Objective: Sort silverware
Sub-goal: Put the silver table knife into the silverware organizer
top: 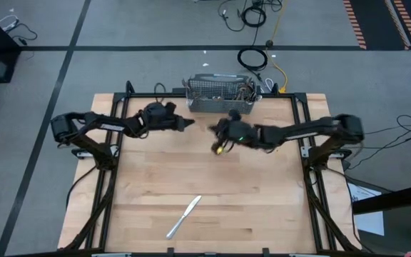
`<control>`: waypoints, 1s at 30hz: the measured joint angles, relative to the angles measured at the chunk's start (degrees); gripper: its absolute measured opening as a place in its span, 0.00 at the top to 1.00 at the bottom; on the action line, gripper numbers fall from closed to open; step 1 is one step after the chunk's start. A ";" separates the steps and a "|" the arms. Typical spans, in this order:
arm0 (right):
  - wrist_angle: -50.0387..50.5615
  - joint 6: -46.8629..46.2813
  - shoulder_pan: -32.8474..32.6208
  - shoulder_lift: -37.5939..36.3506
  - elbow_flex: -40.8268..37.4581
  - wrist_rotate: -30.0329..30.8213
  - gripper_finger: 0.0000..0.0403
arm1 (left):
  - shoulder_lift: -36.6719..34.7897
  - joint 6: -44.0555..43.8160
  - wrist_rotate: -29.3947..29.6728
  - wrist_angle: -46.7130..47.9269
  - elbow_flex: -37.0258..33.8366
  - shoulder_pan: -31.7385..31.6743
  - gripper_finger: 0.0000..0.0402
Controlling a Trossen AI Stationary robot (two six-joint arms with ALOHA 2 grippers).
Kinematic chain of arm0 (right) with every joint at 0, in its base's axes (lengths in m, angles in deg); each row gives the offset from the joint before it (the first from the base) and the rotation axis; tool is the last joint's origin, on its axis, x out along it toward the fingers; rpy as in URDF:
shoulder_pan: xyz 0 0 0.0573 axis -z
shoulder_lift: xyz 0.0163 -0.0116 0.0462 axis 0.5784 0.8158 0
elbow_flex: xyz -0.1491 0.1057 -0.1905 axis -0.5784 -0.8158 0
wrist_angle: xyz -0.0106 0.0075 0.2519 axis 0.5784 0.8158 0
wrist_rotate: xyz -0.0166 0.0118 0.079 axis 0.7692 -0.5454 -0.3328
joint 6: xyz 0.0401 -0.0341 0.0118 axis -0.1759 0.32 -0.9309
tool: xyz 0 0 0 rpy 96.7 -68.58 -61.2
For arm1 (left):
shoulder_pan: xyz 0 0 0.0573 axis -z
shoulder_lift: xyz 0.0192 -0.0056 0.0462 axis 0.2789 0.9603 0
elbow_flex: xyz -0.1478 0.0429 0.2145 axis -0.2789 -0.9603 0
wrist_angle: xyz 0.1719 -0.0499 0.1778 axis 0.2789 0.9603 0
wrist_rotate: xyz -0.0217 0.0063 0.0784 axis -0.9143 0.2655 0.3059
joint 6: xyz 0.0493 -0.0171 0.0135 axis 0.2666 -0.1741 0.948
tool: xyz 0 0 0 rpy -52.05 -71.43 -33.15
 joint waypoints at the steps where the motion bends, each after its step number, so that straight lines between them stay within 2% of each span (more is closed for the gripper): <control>1: -1.11 1.43 0.77 -2.10 -0.02 2.61 1.00 | -0.92 0.11 0.46 -0.72 0.00 -0.28 0.88; 3: -5.40 4.15 3.19 -5.53 -0.02 5.52 1.00 | -2.80 0.52 0.86 -2.63 -0.01 -0.69 0.87; 8: -21.02 10.98 12.36 -7.69 0.02 4.30 1.00 | -6.22 3.25 0.90 -12.25 -0.02 -0.91 0.87; 11: -29.23 12.35 17.72 -7.31 -0.02 0.96 1.00 | -7.76 3.53 0.90 -16.51 0.00 -0.90 0.87; 15: -35.42 10.96 22.43 -4.67 -0.19 -5.83 1.00 | -9.00 3.59 0.92 -17.06 0.00 -0.91 0.87; 20: -53.22 8.64 24.15 1.70 -4.89 -7.60 1.00 | -9.06 5.00 0.92 -16.99 0.00 -0.89 0.87; 24: -68.23 7.80 24.14 7.05 -10.23 -3.28 1.00 | -9.05 6.54 0.92 -16.99 0.00 -0.89 0.87; 27: -72.37 8.68 24.14 9.23 -12.52 -1.18 1.00 | -9.05 6.65 0.92 -16.99 0.00 -0.89 0.87; 30: -71.87 10.14 24.15 10.71 -13.51 -1.11 1.00 | -9.05 6.65 0.92 -16.97 0.00 -0.89 0.87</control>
